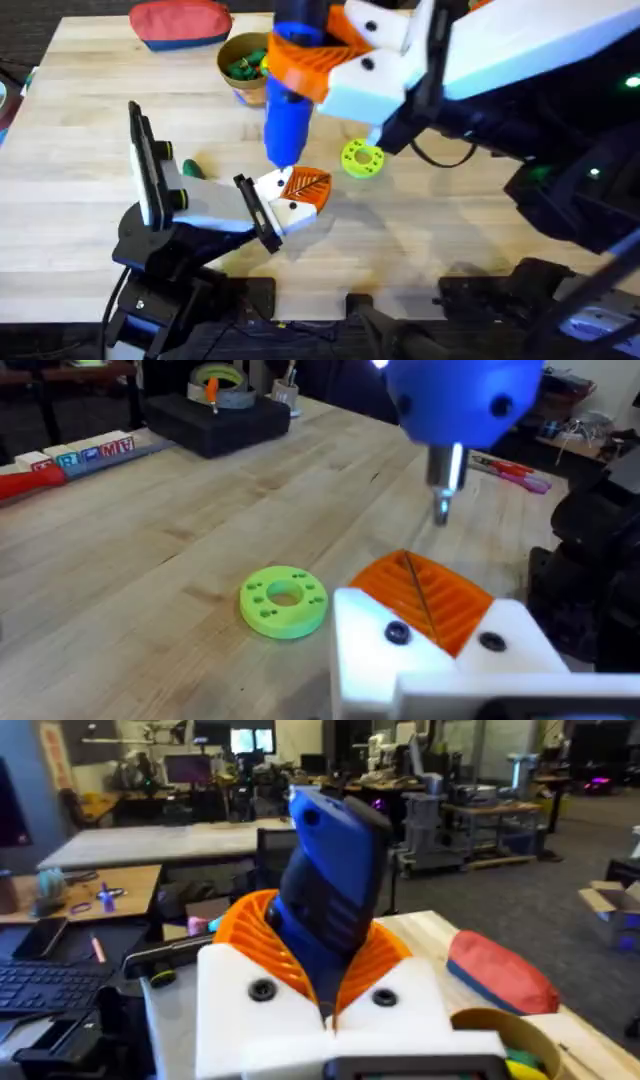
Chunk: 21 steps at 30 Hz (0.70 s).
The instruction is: Pick up the gripper from the table and insert it into the empty holder that is missing its gripper. Then pick up a screw, insert it into the mounting hole, and use the screwdriver to tighten it. Finally, clean up the table by picking up the vegetable and placing it into the bucket.
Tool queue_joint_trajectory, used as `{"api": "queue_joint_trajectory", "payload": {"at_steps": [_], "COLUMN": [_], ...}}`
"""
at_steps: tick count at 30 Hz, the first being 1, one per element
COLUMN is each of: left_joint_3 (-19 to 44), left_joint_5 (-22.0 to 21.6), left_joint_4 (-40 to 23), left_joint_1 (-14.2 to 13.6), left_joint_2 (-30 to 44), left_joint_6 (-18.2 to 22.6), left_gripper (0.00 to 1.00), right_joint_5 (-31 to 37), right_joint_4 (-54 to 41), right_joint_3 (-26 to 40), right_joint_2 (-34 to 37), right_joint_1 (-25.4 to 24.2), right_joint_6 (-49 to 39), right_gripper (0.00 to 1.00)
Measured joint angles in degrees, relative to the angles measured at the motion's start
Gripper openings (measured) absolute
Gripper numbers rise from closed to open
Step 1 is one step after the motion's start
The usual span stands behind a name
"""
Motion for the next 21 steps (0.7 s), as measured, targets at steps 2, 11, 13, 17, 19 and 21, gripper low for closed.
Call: {"api": "queue_joint_trajectory", "payload": {"at_steps": [2, 11, 13, 17, 19, 21], "left_joint_3": [0.00, 0.00, 0.00, 0.00, 0.00, 0.00], "left_joint_5": [0.00, 0.00, 0.00, -0.02, 0.00, -0.01], "left_joint_4": [0.00, 0.00, 0.00, 0.00, 0.00, 0.00], "left_joint_1": [0.00, 0.00, 0.00, 0.00, 0.00, 0.00], "left_joint_2": [-0.01, 0.01, -0.01, -0.01, 0.01, 0.01], "left_joint_6": [0.00, 0.00, 0.00, 0.00, 0.00, 0.00], "left_gripper": [0.012, 0.012, 0.012, 0.012, 0.012, 0.012], "right_joint_5": [-0.98, -2.59, -2.77, -2.81, -2.81, -2.81], "right_joint_4": [0.16, -0.33, -0.19, -0.22, -0.28, -0.41], "right_joint_3": [-0.02, -0.02, -0.02, -0.02, -0.02, -0.02], "right_joint_2": [1.34, 1.60, 1.92, 3.23, 3.90, 4.26], "right_joint_1": [0.60, 0.60, 0.60, 0.60, 0.60, 0.60], "right_joint_6": [-0.25, -1.29, -1.53, -1.57, -1.60, -1.60], "right_gripper": [0.007, 0.007, 0.007, 0.007, 0.007, 0.007]}}
